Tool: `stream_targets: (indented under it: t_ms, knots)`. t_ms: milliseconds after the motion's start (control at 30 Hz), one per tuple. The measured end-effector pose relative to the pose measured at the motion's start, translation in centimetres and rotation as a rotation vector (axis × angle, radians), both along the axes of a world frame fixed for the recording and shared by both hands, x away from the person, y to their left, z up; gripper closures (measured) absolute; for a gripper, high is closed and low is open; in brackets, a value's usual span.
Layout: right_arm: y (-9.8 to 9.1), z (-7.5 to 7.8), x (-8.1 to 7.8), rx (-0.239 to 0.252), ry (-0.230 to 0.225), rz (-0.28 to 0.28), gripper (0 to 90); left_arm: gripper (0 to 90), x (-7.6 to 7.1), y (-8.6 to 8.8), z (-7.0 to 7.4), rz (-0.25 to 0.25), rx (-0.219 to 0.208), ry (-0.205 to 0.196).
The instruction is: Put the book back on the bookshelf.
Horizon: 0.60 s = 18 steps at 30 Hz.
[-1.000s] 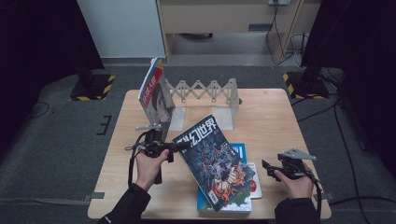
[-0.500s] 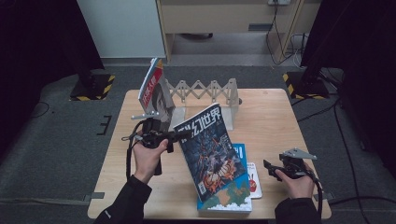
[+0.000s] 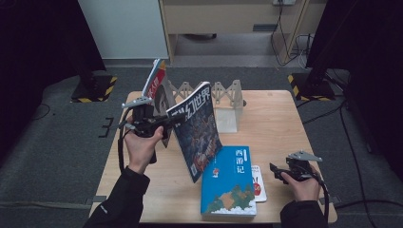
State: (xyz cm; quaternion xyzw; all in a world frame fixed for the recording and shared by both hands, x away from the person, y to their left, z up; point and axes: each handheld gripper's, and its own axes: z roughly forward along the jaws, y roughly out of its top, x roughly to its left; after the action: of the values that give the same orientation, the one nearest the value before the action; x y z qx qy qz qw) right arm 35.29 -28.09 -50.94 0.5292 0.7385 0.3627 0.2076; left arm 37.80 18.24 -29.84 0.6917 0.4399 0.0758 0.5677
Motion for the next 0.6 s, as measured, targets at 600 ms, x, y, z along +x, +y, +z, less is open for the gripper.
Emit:
stream_targets:
  t_ms: [600]
  knots:
    - [-0.5, -1.0, 0.7, -0.038, 0.035, 0.005, 20.9, 81.9, 2.5, 3.7, 2.0, 0.229, 0.082, -0.083]
